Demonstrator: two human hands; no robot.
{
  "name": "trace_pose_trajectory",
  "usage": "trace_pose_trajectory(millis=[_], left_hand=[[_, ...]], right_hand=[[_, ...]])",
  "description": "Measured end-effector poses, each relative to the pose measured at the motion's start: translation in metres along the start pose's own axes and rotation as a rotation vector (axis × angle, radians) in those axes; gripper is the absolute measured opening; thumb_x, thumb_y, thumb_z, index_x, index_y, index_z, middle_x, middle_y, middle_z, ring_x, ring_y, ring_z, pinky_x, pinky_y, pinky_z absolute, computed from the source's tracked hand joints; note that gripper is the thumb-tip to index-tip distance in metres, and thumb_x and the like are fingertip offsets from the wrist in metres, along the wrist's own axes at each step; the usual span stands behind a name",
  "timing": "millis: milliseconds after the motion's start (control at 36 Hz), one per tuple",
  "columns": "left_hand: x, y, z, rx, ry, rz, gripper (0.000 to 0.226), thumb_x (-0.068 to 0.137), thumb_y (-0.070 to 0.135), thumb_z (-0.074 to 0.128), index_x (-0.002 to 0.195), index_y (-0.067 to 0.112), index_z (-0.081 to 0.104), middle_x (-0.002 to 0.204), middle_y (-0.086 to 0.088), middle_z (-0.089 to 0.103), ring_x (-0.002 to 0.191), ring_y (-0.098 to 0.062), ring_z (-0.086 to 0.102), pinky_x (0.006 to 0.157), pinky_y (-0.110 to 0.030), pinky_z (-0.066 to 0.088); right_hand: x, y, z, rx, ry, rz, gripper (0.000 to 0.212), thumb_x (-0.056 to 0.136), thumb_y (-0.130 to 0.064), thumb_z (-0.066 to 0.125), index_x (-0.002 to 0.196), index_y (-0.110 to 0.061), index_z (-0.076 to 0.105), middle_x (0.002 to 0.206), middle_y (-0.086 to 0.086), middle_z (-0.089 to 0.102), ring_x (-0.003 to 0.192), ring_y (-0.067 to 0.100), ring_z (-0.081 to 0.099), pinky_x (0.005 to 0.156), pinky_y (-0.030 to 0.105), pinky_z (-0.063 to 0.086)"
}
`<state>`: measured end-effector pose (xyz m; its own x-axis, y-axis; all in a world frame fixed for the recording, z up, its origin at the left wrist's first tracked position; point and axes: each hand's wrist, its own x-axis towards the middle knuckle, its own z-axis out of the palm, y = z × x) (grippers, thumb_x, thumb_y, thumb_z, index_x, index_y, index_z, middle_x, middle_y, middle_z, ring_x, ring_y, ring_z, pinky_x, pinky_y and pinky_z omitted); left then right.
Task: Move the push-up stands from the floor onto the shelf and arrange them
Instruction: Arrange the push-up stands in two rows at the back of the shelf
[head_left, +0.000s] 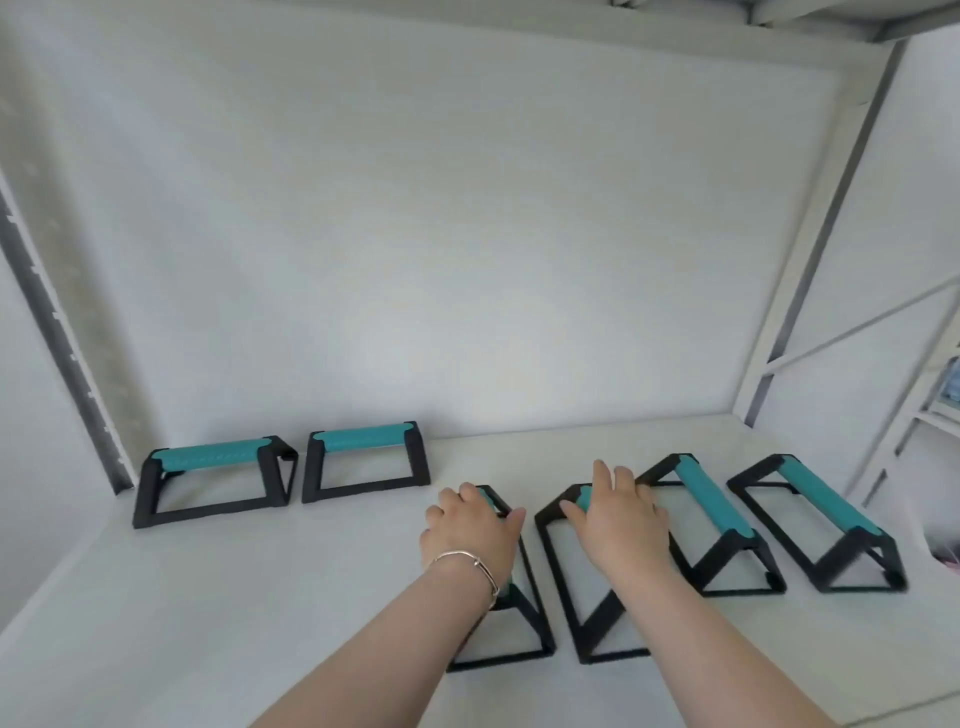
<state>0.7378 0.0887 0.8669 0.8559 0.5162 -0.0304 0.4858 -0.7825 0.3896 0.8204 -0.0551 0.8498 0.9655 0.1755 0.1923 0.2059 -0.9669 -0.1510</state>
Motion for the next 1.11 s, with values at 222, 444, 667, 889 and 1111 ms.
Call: trace_pose_trajectory(millis=[222,444,667,889,1111], left_hand=[[0.0,0.015,0.018,-0.152,-0.066,-0.189,0.082,0.083,0.057,0.061,0.134,0.0,0.03,0.131,-0.015,0.045,0.118,-0.028,0.053,0.096,-0.036,0.047],[0.0,0.01,0.018,-0.179,-0.046,-0.238,0.056,0.091,0.036,0.061,0.127,0.002,0.036,0.126,-0.016,0.054,0.112,-0.029,0.058,0.092,-0.035,0.051],[-0.004,-0.043,-0.02,-0.102,-0.085,-0.179,0.05,0.087,0.046,0.06,0.122,0.017,0.042,0.098,-0.004,0.057,0.089,-0.023,0.064,0.081,-0.039,0.059],[-0.012,-0.129,-0.072,-0.016,-0.156,-0.069,0.053,0.09,0.046,0.057,0.136,0.03,0.037,0.101,0.002,0.057,0.078,-0.014,0.063,0.061,-0.025,0.056],[-0.01,-0.209,-0.115,0.093,-0.173,0.018,0.049,0.094,0.04,0.053,0.14,0.034,0.037,0.113,0.004,0.06,0.089,-0.014,0.062,0.081,-0.028,0.051]], right_hand=[[0.01,0.014,0.003,0.237,-0.21,0.016,0.049,0.089,-0.053,0.053,0.116,-0.014,0.038,0.092,0.004,0.056,0.08,0.023,0.059,0.062,0.034,0.05],[0.016,0.017,0.007,0.301,-0.273,-0.057,0.039,0.087,-0.034,0.057,0.114,-0.015,0.037,0.097,0.006,0.057,0.085,0.027,0.061,0.073,0.039,0.056],[0.018,0.001,0.0,0.335,-0.271,-0.139,0.04,0.082,-0.039,0.063,0.1,-0.013,0.038,0.091,0.006,0.057,0.079,0.028,0.059,0.064,0.034,0.047],[0.012,-0.045,-0.005,0.324,-0.25,-0.268,0.034,0.084,-0.04,0.061,0.104,-0.018,0.046,0.093,0.002,0.061,0.08,0.027,0.061,0.064,0.033,0.047],[-0.007,-0.108,-0.003,0.372,-0.306,-0.457,0.035,0.083,-0.035,0.066,0.116,-0.031,0.055,0.103,0.0,0.065,0.087,0.023,0.06,0.074,0.033,0.05]])
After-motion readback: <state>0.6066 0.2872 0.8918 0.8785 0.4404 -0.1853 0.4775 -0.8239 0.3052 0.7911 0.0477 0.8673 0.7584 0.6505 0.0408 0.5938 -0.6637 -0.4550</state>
